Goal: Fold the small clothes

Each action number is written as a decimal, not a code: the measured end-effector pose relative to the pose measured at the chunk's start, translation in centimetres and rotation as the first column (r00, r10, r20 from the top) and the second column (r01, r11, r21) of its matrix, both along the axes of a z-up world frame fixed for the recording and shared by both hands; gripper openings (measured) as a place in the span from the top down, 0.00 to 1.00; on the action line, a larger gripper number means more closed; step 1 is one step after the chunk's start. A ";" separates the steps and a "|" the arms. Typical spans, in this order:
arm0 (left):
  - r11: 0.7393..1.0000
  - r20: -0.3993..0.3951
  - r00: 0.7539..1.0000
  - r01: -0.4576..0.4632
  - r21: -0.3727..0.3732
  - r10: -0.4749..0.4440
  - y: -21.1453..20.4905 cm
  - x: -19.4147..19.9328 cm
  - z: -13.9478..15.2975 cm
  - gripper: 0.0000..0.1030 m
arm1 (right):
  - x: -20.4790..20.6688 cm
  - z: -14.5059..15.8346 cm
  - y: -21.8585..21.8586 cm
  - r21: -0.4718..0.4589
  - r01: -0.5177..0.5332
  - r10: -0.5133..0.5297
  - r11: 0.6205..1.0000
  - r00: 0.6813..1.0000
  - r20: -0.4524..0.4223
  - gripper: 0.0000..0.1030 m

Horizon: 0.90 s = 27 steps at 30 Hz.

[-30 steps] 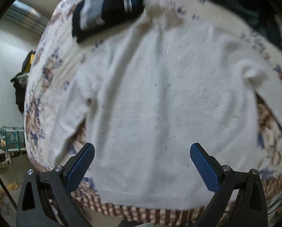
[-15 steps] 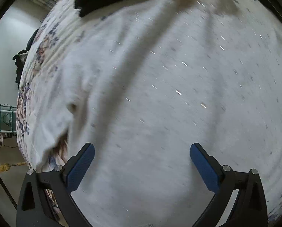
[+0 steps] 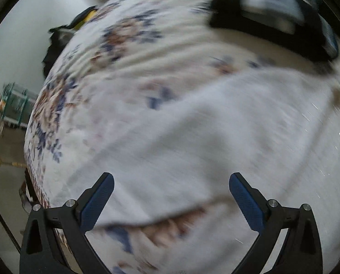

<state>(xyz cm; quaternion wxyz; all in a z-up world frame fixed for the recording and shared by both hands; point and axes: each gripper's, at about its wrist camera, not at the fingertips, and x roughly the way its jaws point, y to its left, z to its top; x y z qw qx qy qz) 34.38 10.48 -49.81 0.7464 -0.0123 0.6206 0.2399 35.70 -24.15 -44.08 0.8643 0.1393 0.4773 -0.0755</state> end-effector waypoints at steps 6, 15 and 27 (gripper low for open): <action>0.996 0.012 0.996 -0.089 -0.004 0.089 6.9 0.1 -1.3 0.00 | 4.2 -8.9 18.7 -0.057 -0.240 0.231 0.969 0.965 -0.126 0.93; 0.991 0.029 0.993 -0.116 -0.070 0.119 11.1 -0.7 -1.9 0.00 | 2.5 -15.4 29.0 -0.139 -0.383 0.345 0.913 0.909 -0.235 0.90; 0.824 -0.071 0.878 -0.470 -0.317 0.473 18.7 -17.4 -0.2 0.00 | -1.4 -10.4 16.7 -0.135 -0.228 0.157 0.964 0.902 -0.403 0.10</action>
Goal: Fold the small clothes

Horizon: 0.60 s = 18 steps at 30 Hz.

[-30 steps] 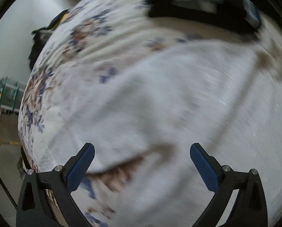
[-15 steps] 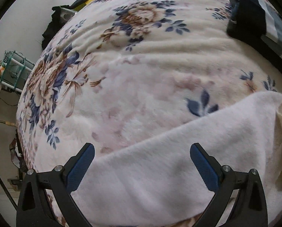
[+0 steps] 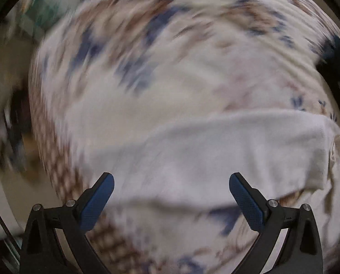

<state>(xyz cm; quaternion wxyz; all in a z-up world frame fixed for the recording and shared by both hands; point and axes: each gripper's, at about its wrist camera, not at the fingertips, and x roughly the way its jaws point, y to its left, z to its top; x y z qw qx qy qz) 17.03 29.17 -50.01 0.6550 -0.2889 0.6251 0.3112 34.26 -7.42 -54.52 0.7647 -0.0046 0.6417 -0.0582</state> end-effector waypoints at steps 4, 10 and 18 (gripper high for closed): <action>0.949 0.025 0.965 -0.250 -0.193 0.260 2.8 -6.4 -2.8 0.00 | -2.2 0.3 -3.9 -0.032 0.078 -0.078 0.996 0.997 -0.009 0.10; 0.792 0.046 0.834 -0.502 -0.347 0.549 6.4 -8.8 -7.0 0.26 | -5.0 -1.4 -6.6 -0.065 0.095 -0.101 0.993 0.991 -0.092 0.10; 0.928 0.216 0.904 -0.345 -0.139 0.368 6.8 -2.4 -2.3 0.92 | -8.5 -2.8 -8.3 -0.137 0.028 -0.047 0.990 0.990 -0.135 0.10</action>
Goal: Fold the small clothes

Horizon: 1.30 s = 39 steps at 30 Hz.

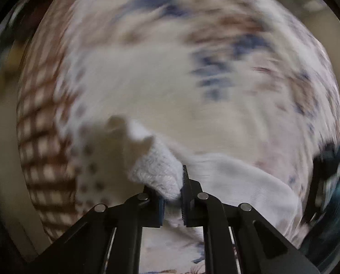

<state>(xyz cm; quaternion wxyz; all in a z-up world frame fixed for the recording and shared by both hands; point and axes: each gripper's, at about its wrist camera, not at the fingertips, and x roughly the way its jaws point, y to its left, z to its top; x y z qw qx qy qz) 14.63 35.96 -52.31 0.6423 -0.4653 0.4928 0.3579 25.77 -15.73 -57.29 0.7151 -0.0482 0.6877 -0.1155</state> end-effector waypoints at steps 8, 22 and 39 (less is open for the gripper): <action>0.835 0.095 0.849 0.482 0.264 -0.520 -13.5 13.0 8.2 0.93 | -1.7 0.3 -5.3 0.053 0.077 -0.078 0.996 0.997 0.013 0.10; 0.223 0.118 0.202 0.954 0.201 -0.972 -52.8 25.9 5.8 0.87 | -7.0 -0.4 -23.4 0.121 0.431 -0.435 0.894 0.900 0.009 0.10; 0.426 -0.352 0.522 0.847 0.317 -0.777 -27.3 21.8 5.0 0.09 | 6.1 0.7 -24.6 0.664 0.266 -0.383 0.699 0.923 0.033 0.41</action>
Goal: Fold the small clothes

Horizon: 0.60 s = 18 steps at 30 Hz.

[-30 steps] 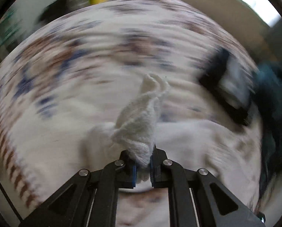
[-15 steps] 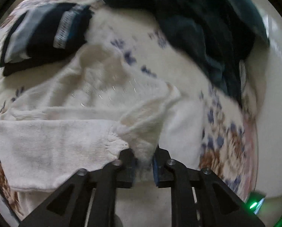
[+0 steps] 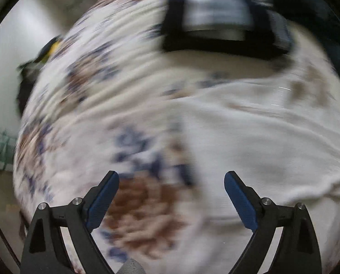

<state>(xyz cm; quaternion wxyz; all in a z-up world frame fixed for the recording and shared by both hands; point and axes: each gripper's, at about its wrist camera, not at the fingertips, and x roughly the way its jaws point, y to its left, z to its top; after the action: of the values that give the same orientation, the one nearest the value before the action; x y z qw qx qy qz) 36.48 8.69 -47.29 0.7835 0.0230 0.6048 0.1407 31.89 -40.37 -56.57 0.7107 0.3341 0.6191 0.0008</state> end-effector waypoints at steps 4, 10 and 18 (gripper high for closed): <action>0.992 0.016 0.992 -0.129 0.000 0.129 2.9 -0.8 0.1 0.09 | 3.8 -3.2 2.7 -0.044 -0.084 0.080 0.995 0.993 -0.089 0.80; 0.978 0.045 0.980 -0.188 -0.093 0.193 2.4 0.8 -0.8 0.09 | 4.5 2.1 3.2 -0.273 -0.099 0.116 0.957 0.992 0.045 0.92; 0.991 0.051 0.996 -0.070 -0.118 0.076 -1.8 6.6 -2.8 0.09 | 5.5 2.2 -2.6 -0.339 -0.038 0.039 0.940 0.999 -0.003 0.92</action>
<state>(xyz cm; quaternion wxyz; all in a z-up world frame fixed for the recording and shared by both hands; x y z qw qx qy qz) 43.11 6.87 -50.14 0.7943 -0.0489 0.5905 0.1345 37.38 -42.96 -54.37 0.7586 0.1949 0.6150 -0.0911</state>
